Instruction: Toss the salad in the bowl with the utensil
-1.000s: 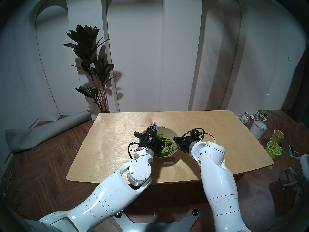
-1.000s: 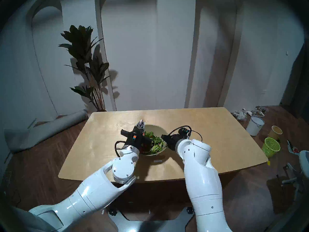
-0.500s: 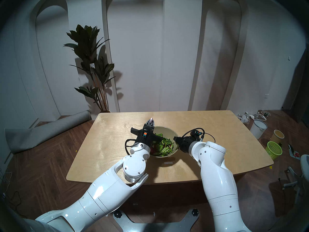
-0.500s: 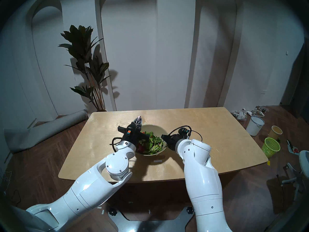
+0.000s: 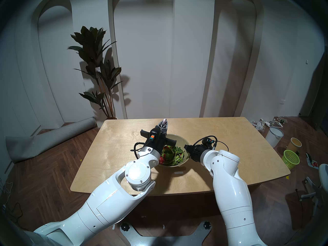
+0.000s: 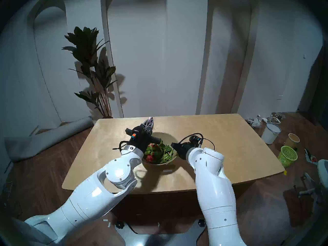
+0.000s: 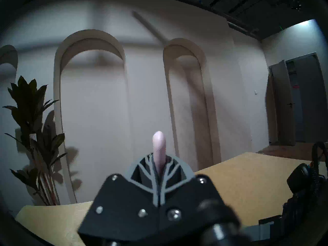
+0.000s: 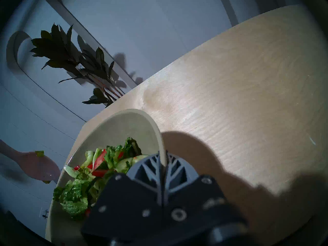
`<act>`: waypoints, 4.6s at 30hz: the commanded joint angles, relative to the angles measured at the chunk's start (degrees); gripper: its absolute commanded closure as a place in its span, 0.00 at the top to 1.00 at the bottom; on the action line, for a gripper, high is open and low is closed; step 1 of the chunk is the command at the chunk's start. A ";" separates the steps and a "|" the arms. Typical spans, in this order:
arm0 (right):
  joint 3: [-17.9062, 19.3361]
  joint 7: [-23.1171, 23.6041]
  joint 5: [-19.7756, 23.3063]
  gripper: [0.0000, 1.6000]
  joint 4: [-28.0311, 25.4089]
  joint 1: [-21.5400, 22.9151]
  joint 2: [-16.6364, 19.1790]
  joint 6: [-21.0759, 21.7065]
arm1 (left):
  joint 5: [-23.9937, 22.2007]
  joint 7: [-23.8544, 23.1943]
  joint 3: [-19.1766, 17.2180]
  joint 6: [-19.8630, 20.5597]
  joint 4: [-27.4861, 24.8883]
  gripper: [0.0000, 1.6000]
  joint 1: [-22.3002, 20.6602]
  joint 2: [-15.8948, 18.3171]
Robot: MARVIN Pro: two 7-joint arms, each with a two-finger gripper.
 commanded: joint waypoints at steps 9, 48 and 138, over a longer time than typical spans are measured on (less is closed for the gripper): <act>0.04 0.08 0.10 0.00 -1.41 0.41 -0.02 0.01 | 10.67 3.44 1.07 -8.70 11.68 0.00 -4.19 -2.00; 0.04 0.09 0.09 0.00 -1.39 0.42 -0.02 0.00 | -20.50 -13.79 -5.69 13.52 6.07 0.00 -2.52 -0.60; 0.04 0.09 0.09 0.00 -1.39 0.42 -0.02 0.00 | -23.61 7.37 -14.55 31.77 0.66 0.00 4.41 -16.64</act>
